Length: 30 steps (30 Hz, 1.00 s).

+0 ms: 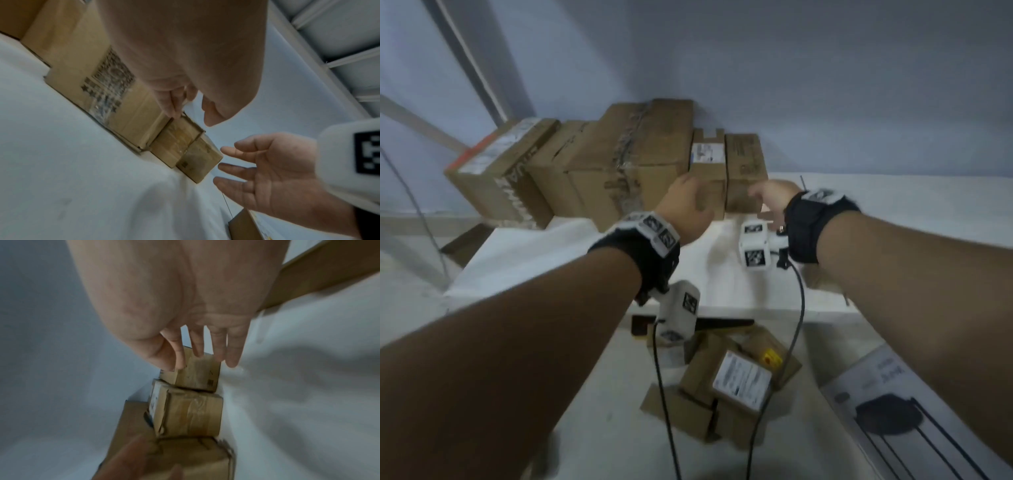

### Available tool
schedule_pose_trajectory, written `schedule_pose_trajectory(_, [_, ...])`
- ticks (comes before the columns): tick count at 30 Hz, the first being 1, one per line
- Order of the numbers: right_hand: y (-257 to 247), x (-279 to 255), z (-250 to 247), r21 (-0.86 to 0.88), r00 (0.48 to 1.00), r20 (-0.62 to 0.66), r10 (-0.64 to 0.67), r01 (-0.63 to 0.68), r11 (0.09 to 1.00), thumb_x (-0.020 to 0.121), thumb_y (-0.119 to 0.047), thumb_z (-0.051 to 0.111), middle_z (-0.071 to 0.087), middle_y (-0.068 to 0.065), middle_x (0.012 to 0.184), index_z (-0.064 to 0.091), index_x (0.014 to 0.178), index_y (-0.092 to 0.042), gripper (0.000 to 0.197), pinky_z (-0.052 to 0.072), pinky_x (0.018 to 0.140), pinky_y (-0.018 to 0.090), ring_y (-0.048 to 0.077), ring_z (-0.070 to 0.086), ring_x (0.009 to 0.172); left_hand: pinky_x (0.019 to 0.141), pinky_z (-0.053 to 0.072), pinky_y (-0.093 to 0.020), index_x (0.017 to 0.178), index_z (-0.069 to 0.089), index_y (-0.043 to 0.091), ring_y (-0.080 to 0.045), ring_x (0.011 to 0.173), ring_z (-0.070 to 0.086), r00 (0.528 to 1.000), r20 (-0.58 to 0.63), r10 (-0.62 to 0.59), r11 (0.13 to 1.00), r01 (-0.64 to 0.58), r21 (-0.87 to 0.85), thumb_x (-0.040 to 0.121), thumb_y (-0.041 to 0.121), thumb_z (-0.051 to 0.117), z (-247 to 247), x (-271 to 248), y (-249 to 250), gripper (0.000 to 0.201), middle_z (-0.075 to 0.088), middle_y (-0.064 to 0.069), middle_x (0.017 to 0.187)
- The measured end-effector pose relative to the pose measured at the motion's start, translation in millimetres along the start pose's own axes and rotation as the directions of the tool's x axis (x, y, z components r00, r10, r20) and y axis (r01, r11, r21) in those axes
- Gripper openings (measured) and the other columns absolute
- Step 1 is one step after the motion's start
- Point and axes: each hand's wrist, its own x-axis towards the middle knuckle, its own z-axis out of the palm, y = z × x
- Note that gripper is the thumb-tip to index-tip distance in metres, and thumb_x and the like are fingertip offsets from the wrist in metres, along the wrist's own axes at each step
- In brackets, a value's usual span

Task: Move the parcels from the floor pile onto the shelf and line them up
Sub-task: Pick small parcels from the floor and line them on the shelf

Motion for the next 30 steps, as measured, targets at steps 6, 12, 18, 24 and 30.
schedule_pose_trajectory(6, [-7, -68, 50, 0.033, 0.981, 0.182, 0.06, -0.067, 0.997, 0.095, -0.009, 0.047, 0.061, 0.008, 0.085, 0.053, 0.083, -0.007, 0.014, 0.044, 0.07, 0.035, 0.021, 0.057, 0.07, 0.065, 0.061, -0.038, 0.087, 0.06, 0.011, -0.022, 0.074, 0.072, 0.991, 0.062, -0.119, 0.985, 0.126, -0.118, 0.091, 0.014, 0.048, -47, -77, -21, 0.013, 0.071, -0.009, 0.095])
schedule_pose_trajectory(12, [26, -122, 125, -0.122, 0.871, 0.461, 0.167, -0.124, 0.985, 0.098, -0.02, 0.05, 0.066, 0.008, 0.089, 0.056, 0.085, -0.01, 0.017, 0.039, 0.061, 0.028, 0.02, 0.06, 0.071, 0.065, 0.055, -0.035, 0.082, 0.054, 0.011, -0.028, 0.071, 0.068, 0.834, 0.329, -0.443, 0.88, 0.475, -0.02, 0.095, 0.01, 0.042, -68, -160, -96, 0.018, 0.071, -0.007, 0.096])
schedule_pose_trajectory(18, [80, -135, 215, -0.228, 0.838, 0.456, 0.302, -0.218, 0.949, 0.091, -0.015, 0.054, 0.055, 0.013, 0.091, 0.057, 0.074, -0.008, 0.018, 0.04, 0.081, 0.038, 0.027, 0.051, 0.084, 0.054, 0.057, -0.034, 0.115, 0.054, 0.0, -0.032, 0.07, 0.065, 0.625, 0.324, -0.71, 0.665, 0.746, 0.018, 0.098, 0.011, 0.044, -48, -220, -191, 0.022, 0.067, -0.014, 0.111])
schedule_pose_trajectory(24, [122, -121, 258, -0.289, 0.85, 0.363, 0.38, -0.285, 0.914, 0.083, -0.007, 0.057, 0.058, 0.011, 0.079, 0.065, 0.078, -0.009, 0.01, 0.052, 0.069, 0.027, 0.024, 0.059, 0.067, 0.072, 0.054, -0.032, 0.102, 0.05, 0.007, -0.029, 0.088, 0.064, 0.504, 0.329, -0.798, 0.561, 0.822, 0.101, 0.098, 0.019, 0.049, -1, -230, -269, 0.013, 0.062, -0.013, 0.114])
schedule_pose_trajectory(30, [176, -107, 278, -0.318, 0.801, 0.326, 0.503, -0.408, 0.856, 0.091, -0.009, 0.051, 0.058, 0.007, 0.073, 0.057, 0.067, -0.007, 0.024, 0.051, 0.086, 0.039, 0.025, 0.058, 0.072, 0.087, 0.05, -0.023, 0.13, 0.056, 0.013, -0.029, 0.113, 0.055, 0.431, 0.388, -0.815, 0.569, 0.721, 0.395, 0.099, 0.031, 0.05, 54, -254, -335, 0.036, 0.054, -0.012, 0.139])
